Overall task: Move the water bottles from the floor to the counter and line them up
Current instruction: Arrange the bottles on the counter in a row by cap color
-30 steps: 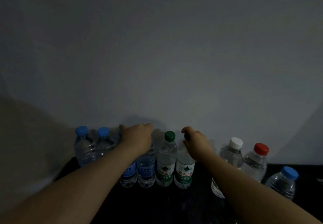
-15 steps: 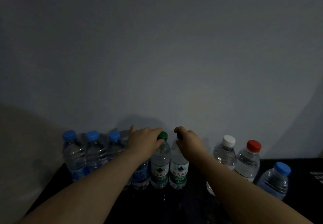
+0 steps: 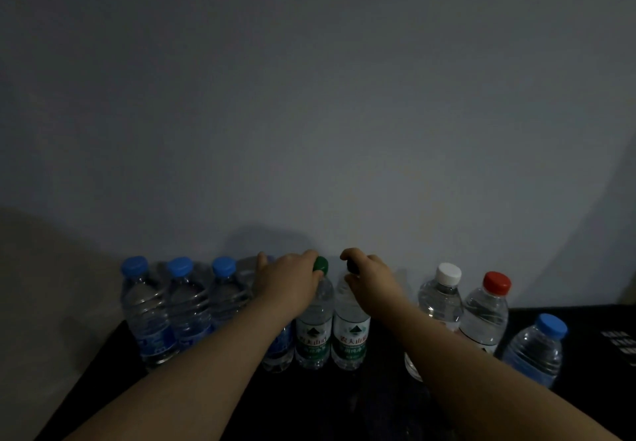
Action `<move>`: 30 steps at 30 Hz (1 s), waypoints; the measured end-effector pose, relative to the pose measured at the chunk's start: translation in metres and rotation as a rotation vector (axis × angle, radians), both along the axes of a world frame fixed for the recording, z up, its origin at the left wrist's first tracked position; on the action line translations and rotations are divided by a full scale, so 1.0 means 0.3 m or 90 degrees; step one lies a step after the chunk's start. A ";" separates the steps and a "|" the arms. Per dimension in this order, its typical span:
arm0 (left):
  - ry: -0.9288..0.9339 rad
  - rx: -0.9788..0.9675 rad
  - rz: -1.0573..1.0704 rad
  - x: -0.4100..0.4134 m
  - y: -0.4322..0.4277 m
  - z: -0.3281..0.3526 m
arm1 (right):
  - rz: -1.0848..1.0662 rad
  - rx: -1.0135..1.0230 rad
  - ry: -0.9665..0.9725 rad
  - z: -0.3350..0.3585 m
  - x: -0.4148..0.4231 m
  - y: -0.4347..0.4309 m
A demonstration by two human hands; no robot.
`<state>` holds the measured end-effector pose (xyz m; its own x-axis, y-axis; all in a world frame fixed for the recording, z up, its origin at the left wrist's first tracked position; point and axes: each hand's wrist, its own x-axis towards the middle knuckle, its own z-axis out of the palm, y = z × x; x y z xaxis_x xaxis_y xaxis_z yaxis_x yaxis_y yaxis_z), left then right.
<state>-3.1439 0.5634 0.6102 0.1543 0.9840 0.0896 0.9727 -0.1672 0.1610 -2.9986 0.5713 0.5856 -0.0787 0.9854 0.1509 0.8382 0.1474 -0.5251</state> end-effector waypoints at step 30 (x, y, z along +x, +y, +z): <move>0.023 -0.109 -0.162 0.200 -0.079 0.057 | -0.142 0.064 -0.147 0.123 0.324 -0.193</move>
